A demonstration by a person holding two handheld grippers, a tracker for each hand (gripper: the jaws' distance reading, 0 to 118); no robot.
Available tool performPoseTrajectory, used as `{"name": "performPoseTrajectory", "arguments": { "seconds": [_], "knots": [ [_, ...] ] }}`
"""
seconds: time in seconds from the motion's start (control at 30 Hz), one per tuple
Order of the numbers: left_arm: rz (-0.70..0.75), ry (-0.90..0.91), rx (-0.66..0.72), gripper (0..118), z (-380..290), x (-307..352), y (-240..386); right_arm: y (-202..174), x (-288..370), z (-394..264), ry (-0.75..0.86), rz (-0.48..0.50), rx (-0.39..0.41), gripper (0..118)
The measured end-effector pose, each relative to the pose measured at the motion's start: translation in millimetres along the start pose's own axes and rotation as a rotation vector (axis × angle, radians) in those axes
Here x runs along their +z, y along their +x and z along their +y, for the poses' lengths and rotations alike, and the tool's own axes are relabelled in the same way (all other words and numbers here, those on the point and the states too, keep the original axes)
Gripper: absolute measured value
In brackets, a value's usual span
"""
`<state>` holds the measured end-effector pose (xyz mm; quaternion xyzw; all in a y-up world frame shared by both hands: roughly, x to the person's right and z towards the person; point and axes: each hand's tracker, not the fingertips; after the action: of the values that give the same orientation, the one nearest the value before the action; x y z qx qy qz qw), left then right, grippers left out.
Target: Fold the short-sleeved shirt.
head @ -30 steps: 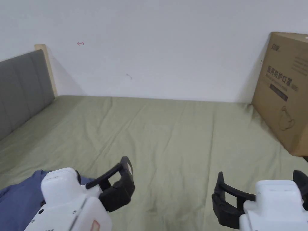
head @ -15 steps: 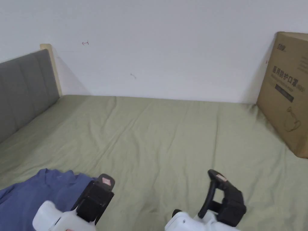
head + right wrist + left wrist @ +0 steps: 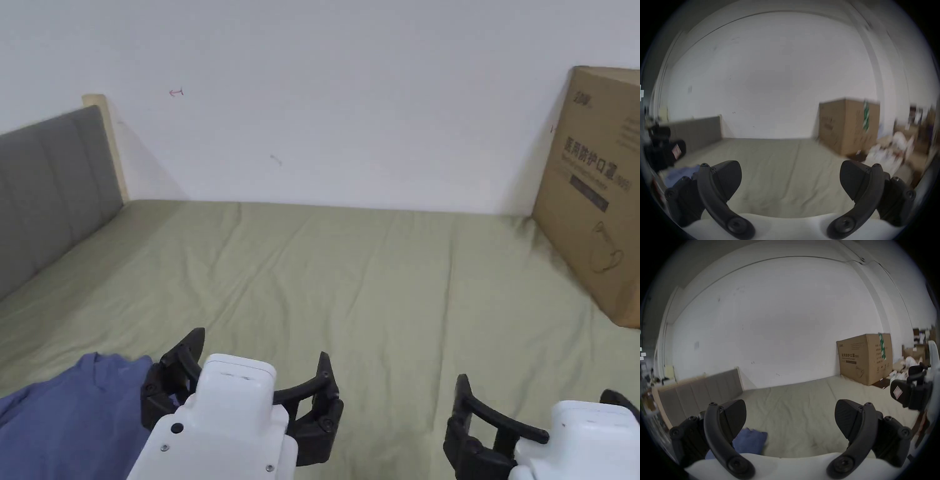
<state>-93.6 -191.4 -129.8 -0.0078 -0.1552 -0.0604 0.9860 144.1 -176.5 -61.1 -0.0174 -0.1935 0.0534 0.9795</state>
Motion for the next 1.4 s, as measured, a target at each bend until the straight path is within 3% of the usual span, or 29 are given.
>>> {"name": "performPoseTrajectory", "arguments": {
  "seconds": [0.07,0.23,0.27,0.3,0.33,0.37,0.4,0.43,0.47,0.5,0.6,0.97,1.1,1.4],
  "knots": [
    [-0.004,0.004,0.047,112,2,0,-7,-1,9,3,0.024,-0.029,0.056,118],
    [0.008,0.018,0.022,108,7,3,-9,11,23,9,-0.025,-0.015,-0.007,118],
    [0.002,0.016,0.017,100,8,4,-9,-24,-2,12,-0.024,-0.016,-0.005,117],
    [-0.011,0.010,0.016,86,9,5,-9,-24,-1,13,-0.022,-0.019,0.004,115],
    [-0.017,0.009,0.020,65,9,5,-8,-25,1,14,-0.019,-0.022,0.014,110],
    [-0.024,0.004,0.024,33,9,4,-8,-26,1,12,-0.009,-0.028,0.026,88],
    [-0.024,-0.003,0.024,12,8,4,-6,-27,0,9,0.009,-0.031,0.032,57],
    [-0.018,-0.010,0.027,5,7,3,-5,-30,1,10,0.017,-0.046,0.041,25],
    [-0.014,-0.018,0.032,3,7,2,-4,-31,1,10,0.018,-0.065,0.048,16],
    [-0.032,-0.026,0.052,0,6,2,-5,-30,0,10,0.017,-0.058,0.045,16],
    [-0.050,-0.028,0.094,0,5,3,-6,-33,-6,7,-0.004,-0.029,0.045,1],
    [0.010,-0.026,0.084,0,7,0,-15,-50,-5,31,-0.025,0.002,0.069,0],
    [0.102,-0.036,0.083,0,7,11,-39,-68,-16,26,-0.034,0.116,0.064,0],
    [0.505,-0.077,0.094,0,1,76,-123,-163,-17,21,-0.044,0.518,0.030,0]
  ]
}}
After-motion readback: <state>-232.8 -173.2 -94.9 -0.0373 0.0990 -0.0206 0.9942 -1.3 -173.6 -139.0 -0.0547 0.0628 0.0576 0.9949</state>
